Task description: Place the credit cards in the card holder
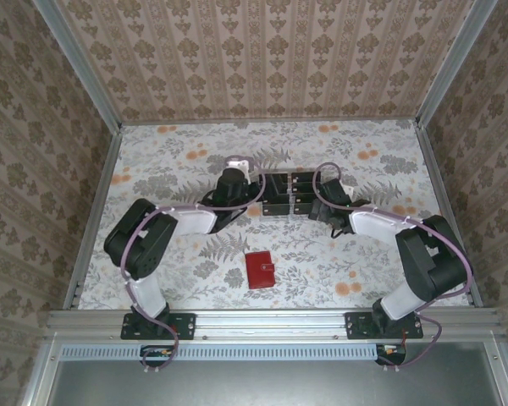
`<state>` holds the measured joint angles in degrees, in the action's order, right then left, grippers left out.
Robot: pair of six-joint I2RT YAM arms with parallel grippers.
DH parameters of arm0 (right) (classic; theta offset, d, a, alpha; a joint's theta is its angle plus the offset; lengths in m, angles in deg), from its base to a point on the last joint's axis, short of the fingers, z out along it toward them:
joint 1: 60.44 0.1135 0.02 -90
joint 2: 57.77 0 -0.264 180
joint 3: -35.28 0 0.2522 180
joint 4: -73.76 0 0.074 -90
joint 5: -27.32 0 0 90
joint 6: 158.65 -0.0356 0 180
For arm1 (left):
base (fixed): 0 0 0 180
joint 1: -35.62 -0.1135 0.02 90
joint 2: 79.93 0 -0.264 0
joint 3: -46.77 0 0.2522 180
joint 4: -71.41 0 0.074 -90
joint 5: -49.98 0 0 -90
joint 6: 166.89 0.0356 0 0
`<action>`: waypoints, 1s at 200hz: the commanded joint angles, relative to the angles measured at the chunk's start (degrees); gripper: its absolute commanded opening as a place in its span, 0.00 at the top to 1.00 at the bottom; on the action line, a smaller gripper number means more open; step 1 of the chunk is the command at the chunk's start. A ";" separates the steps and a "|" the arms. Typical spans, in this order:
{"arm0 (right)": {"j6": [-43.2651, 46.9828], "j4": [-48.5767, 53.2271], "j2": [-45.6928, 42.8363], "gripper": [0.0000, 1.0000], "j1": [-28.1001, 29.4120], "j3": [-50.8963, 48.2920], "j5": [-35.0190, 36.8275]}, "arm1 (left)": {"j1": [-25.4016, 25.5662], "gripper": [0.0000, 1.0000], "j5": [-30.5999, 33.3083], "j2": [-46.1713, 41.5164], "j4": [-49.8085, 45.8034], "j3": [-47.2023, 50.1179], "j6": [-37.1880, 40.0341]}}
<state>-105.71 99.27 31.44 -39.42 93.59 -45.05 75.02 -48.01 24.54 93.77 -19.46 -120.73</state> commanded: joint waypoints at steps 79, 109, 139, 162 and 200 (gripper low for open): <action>4.84 2.17 -3.74 0.02 -6.25 0.27 -4.47 | 2.44 0.00 -3.04 6.70 0.43 -9.82 -1.25; 5.75 4.03 -11.08 0.02 -6.23 -0.28 -8.13 | 1.70 0.00 -2.65 4.87 1.10 -8.09 -1.33; 5.33 7.37 -18.03 0.03 -6.05 -0.29 -11.57 | 0.70 0.00 -2.35 2.50 2.79 -5.55 -1.86; 4.62 9.78 -21.64 0.05 -3.57 0.02 -14.33 | -0.50 0.00 -1.96 -0.32 4.00 -2.47 -2.24; 1.60 15.66 -22.16 0.11 8.28 2.01 -12.56 | -2.94 0.00 0.06 -9.39 4.23 5.50 -2.31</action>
<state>-101.84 108.19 9.34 -37.34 93.79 -57.03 73.64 -49.73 21.90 95.74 -18.04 -122.34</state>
